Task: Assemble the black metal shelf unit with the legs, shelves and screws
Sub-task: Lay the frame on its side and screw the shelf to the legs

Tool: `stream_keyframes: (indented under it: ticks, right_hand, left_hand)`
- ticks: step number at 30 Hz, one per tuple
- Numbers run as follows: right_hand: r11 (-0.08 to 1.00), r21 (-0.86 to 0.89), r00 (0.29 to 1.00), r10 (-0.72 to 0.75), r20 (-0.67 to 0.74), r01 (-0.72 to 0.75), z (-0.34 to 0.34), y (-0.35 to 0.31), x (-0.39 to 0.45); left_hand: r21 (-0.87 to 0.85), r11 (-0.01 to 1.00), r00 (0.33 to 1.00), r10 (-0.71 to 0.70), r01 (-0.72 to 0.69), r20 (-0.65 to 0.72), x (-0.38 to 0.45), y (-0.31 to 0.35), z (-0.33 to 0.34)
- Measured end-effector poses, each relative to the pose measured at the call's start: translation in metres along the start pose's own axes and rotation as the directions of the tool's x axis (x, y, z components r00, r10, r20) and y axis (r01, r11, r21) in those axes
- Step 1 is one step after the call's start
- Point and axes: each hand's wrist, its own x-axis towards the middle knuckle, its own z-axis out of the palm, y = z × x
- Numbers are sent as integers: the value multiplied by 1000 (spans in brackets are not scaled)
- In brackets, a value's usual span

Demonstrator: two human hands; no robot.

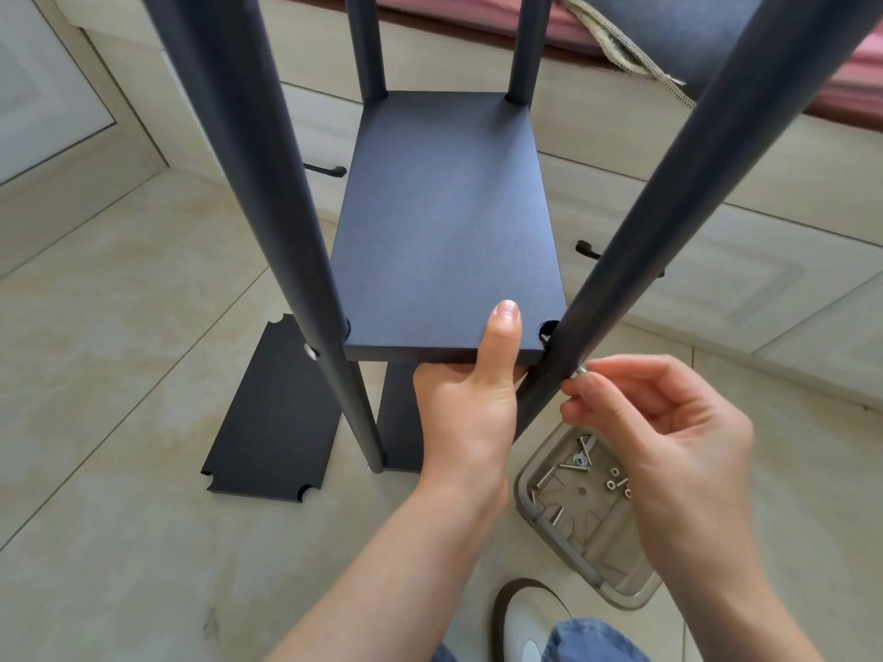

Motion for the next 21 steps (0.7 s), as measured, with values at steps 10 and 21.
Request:
stream_keyframes:
  ticks: [10,21]
  right_hand:
    - [995,-72,996,-69,52,73,-1,2,1]
    - [993,-81,995,-84,48,87,1,3,1]
  left_hand:
    - [41,998,998,49,-50,31,3,-6,-7]
    - [54,996,985,56,-66,161,10,-5,-17]
